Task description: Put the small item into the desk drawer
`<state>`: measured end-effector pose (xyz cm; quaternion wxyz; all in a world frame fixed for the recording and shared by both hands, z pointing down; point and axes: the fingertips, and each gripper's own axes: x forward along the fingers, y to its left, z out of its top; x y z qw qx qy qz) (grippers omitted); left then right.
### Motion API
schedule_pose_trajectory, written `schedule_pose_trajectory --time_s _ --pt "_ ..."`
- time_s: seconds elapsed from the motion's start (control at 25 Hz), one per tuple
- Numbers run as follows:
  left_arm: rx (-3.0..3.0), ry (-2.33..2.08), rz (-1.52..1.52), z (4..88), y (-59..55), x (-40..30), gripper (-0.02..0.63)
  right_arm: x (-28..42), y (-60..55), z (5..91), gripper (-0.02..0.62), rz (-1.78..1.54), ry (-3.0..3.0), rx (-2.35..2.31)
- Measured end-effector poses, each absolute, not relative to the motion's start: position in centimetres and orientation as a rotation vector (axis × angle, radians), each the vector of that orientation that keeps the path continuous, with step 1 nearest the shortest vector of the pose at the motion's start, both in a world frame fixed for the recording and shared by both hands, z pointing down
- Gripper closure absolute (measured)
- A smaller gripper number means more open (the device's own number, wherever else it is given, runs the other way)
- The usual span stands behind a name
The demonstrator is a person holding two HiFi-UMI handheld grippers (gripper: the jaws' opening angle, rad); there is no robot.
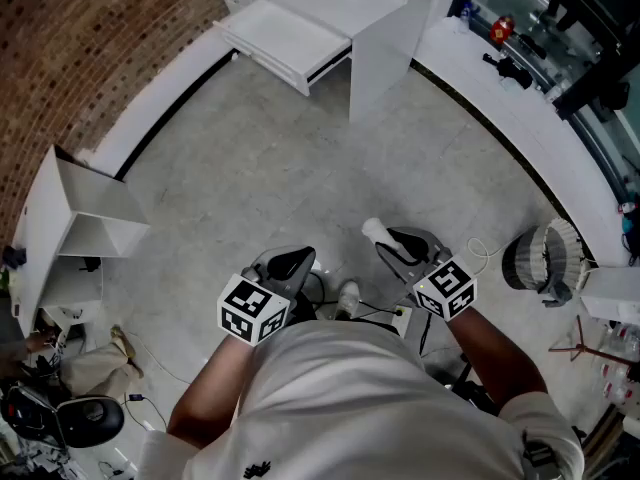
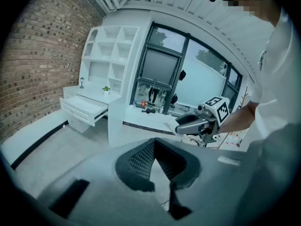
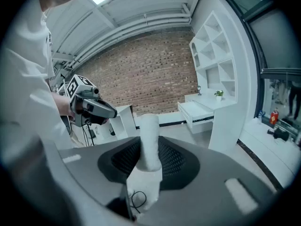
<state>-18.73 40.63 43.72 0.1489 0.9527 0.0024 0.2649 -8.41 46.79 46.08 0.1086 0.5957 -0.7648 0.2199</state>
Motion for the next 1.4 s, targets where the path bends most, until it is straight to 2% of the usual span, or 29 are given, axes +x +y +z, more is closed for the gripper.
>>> schedule_pose_trajectory --time_s 0.44,1.0,1.4 --pt "2.729 0.051 0.714 43.6 37.1 -13.9 0.600 -4.4 43.2 46.7 0.463 0.673 -2.221 1.762" --pt "2.720 0.139 0.623 43.4 21.4 -4.6 0.600 4.6 25.6 43.8 0.462 0.594 -2.169 1.727" --pt "2.733 0.048 0.558 42.7 11.0 -4.7 0.600 7.0 13.3 42.7 0.462 0.503 -2.165 1.637"
